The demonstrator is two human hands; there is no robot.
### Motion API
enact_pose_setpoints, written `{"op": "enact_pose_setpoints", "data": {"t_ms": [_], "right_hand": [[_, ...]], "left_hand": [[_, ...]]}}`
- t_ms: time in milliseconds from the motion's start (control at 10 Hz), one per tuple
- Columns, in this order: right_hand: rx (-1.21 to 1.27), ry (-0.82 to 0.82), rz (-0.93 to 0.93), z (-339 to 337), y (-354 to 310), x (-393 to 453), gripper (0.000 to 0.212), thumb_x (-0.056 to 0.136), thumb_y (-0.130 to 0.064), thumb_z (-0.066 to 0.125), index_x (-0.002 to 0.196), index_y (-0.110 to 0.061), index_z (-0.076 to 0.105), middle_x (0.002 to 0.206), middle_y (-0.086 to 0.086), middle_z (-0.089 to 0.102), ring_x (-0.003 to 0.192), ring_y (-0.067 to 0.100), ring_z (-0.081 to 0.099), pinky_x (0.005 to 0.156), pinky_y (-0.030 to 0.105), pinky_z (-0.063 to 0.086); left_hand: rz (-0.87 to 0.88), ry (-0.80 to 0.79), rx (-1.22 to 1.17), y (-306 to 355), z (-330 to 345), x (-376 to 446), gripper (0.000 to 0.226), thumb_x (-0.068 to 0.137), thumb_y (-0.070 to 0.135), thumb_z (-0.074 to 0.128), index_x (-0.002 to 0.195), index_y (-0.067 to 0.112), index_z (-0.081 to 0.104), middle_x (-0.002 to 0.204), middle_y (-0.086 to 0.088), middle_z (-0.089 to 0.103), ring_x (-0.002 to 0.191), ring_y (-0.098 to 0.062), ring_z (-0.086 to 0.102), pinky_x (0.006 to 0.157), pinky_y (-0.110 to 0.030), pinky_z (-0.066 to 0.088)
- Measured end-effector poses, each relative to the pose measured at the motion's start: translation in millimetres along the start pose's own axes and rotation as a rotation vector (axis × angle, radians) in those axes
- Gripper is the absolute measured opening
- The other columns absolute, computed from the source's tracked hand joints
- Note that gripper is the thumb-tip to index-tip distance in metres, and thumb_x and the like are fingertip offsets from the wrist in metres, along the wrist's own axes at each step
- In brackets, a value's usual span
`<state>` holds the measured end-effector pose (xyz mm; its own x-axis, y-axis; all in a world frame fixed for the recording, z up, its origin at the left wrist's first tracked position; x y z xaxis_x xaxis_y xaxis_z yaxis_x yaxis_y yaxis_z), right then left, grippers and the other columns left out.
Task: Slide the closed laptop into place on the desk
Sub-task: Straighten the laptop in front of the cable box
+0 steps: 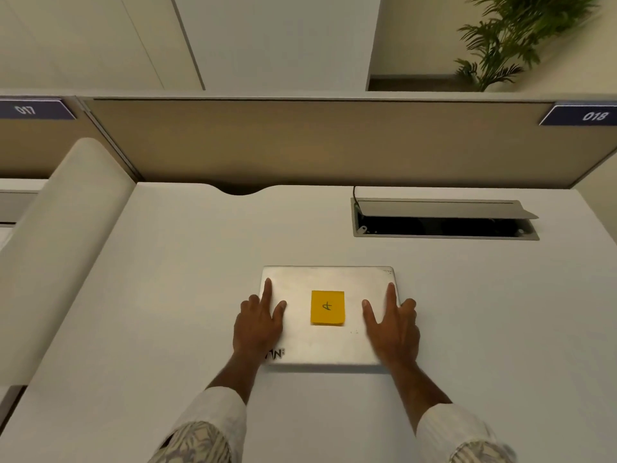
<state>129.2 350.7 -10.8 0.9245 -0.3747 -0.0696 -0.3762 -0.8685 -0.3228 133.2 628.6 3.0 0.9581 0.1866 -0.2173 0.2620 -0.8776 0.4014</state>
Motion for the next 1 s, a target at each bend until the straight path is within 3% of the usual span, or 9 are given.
{"op": "enact_pose_setpoints", "data": {"t_ms": [200, 400, 700, 900, 1000], "right_hand": [[-0.044, -0.003, 0.008, 4, -5, -2, 0.08, 0.088, -0.074, 0.027, 0.151, -0.025, 0.023, 0.115, 0.013, 0.047, 0.093, 0.023, 0.054, 0.07, 0.036, 0.055], [-0.084, 0.012, 0.006, 6, -7, -3, 0.08, 0.089, -0.073, 0.026, 0.152, -0.024, 0.023, 0.121, 0.013, 0.047, 0.099, 0.024, 0.053, 0.075, 0.04, 0.056], [-0.104, 0.008, -0.001, 7, -5, -2, 0.081, 0.089, -0.073, 0.025, 0.152, -0.023, 0.022, 0.124, 0.012, 0.048, 0.101, 0.024, 0.052, 0.077, 0.039, 0.055], [-0.112, 0.04, -0.03, 4, -3, -4, 0.082, 0.089, -0.073, 0.027, 0.15, -0.018, 0.028, 0.131, 0.014, 0.048, 0.105, 0.027, 0.052, 0.082, 0.043, 0.053], [-0.071, 0.059, -0.089, 2, -15, -4, 0.078, 0.094, -0.066, 0.025, 0.151, -0.012, 0.028, 0.151, 0.019, 0.038, 0.129, 0.035, 0.046, 0.102, 0.05, 0.045]], "left_hand": [[-0.001, 0.035, 0.064, 0, -1, 3, 0.067, 0.102, 0.051, 0.036, 0.159, 0.024, 0.014, 0.118, -0.015, 0.055, 0.102, -0.032, 0.051, 0.083, -0.045, 0.048], [0.034, 0.04, 0.234, 4, 0, 4, 0.067, 0.101, 0.05, 0.034, 0.158, 0.018, 0.018, 0.111, -0.014, 0.059, 0.091, -0.031, 0.055, 0.069, -0.041, 0.049], [0.057, 0.065, 0.307, 4, 1, 3, 0.065, 0.1, 0.049, 0.039, 0.156, 0.017, 0.027, 0.104, -0.014, 0.061, 0.083, -0.029, 0.056, 0.06, -0.038, 0.041], [0.054, 0.128, 0.375, 2, 6, 1, 0.073, 0.095, 0.055, 0.02, 0.148, 0.01, 0.044, 0.095, -0.016, 0.059, 0.073, -0.03, 0.053, 0.055, -0.037, 0.036], [0.084, 0.166, 0.378, 11, 11, 0, 0.072, 0.097, 0.052, 0.022, 0.15, 0.006, 0.037, 0.125, -0.022, 0.056, 0.1, -0.037, 0.056, 0.074, -0.046, 0.047]]}}
Point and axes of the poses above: each hand's wrist, its own x-axis towards the middle knuckle, its own z-axis out of the palm, y = z × x, the point moved 1 cm from there along x, towards the middle knuckle
